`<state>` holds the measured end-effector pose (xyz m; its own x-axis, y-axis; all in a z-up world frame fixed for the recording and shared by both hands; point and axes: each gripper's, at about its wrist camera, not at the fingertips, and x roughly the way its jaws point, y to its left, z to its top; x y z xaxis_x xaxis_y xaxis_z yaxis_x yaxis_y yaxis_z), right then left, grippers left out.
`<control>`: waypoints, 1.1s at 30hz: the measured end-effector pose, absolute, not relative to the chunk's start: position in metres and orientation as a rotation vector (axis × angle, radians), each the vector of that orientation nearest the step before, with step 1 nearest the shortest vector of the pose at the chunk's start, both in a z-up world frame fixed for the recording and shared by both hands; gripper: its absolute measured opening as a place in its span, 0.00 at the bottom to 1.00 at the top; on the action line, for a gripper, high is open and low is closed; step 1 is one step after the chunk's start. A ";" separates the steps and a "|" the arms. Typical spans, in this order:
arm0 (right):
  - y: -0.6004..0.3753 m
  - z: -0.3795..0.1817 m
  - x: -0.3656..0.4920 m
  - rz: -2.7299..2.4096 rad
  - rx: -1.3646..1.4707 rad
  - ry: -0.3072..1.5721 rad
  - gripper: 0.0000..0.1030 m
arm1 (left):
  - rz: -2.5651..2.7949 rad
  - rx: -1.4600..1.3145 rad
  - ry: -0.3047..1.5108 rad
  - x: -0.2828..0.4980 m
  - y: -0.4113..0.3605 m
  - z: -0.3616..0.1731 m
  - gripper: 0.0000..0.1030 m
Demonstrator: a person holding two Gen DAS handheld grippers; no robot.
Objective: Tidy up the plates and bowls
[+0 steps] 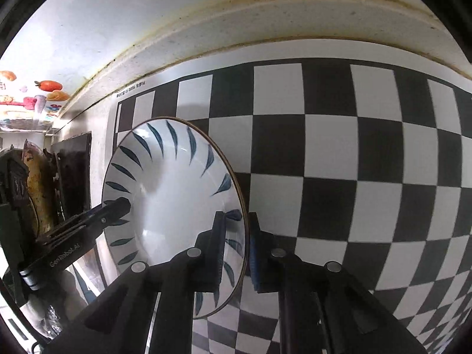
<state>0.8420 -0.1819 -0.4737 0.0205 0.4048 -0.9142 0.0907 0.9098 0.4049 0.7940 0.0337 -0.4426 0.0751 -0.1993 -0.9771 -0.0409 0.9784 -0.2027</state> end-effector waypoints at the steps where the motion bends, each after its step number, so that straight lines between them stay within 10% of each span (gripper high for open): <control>1: -0.183 -0.471 0.840 0.255 0.404 1.537 0.14 | -0.124 -0.191 1.488 0.792 0.032 -0.438 0.27; 33: -0.355 -0.352 0.632 0.214 0.518 1.334 0.14 | -0.342 -0.019 1.365 0.649 -0.111 -0.323 0.28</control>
